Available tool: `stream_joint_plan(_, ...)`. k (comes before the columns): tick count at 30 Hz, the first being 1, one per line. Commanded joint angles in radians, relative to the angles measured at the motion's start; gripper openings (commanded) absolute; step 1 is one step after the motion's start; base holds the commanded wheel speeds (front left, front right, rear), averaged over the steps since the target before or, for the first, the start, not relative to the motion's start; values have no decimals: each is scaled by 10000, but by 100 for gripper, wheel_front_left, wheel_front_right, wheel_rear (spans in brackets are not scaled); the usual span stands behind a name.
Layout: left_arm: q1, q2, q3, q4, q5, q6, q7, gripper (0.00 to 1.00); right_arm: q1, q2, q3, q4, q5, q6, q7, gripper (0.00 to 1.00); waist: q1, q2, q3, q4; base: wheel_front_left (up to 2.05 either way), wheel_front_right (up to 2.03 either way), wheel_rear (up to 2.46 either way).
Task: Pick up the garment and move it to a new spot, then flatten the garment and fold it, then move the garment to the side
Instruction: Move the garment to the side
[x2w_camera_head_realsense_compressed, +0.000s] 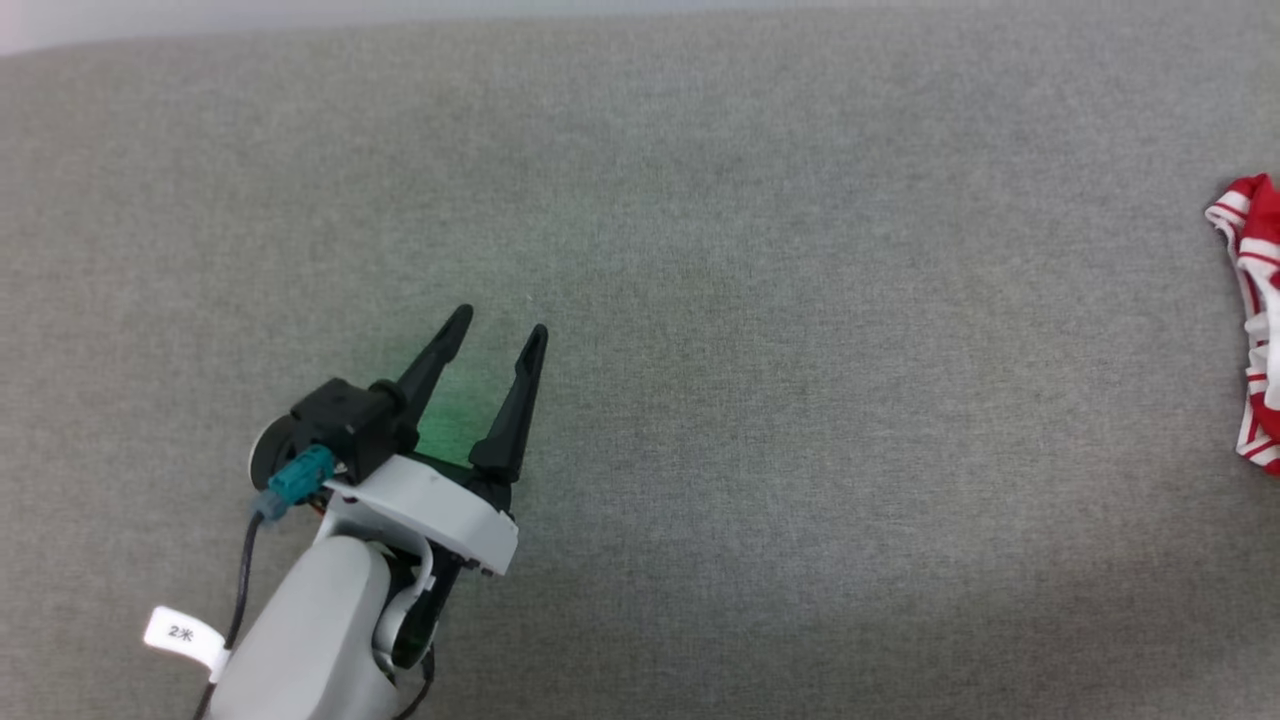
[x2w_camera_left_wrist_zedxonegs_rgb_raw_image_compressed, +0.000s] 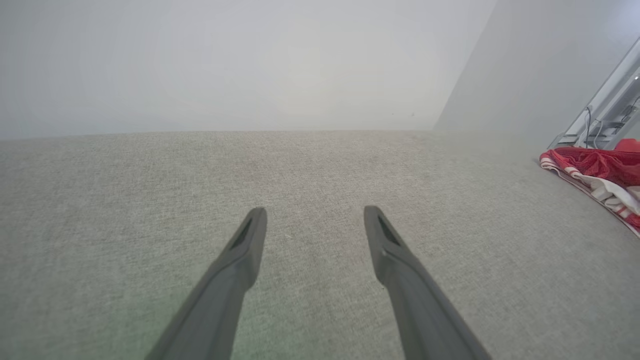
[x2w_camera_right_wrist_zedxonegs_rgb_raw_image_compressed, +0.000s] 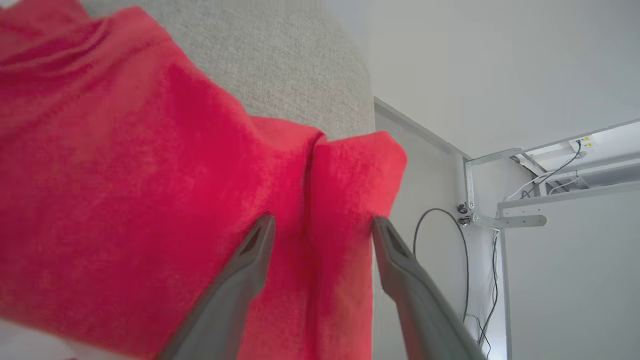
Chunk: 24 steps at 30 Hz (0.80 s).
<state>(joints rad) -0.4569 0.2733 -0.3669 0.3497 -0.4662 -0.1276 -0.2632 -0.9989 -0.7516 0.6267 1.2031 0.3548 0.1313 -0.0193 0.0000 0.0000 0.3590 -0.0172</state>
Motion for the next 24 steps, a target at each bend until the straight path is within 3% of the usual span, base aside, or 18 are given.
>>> stream_joint_plan(1, 82, -34, 0, 22, -20, -24, -11, 100, -171, 87, -145, 113, -179, -11, -259, 100, 0, 0, -292, 39, 0, 0, 0)
stream_joint_plan(15, 1549, 273, 389, 481, -622, -24, 40, 100, 1002, 1676, -1684, 593, 160, -11, -2092, 100, 0, 0, -2838, 311, 0, 0, 0)
stream_joint_plan(21, 2223, 599, 586, 629, -738, 142, 28, 100, 1924, 2259, -2336, -22, 65, -11, -2443, 100, 0, 0, -3695, 395, 0, 0, 0)
stream_joint_plan(24, 2621, 829, 747, 553, -922, 115, 34, 100, 2737, 2400, -3099, -1479, -241, -11, -2452, 100, 0, 0, -3945, 424, 0, 0, 0)
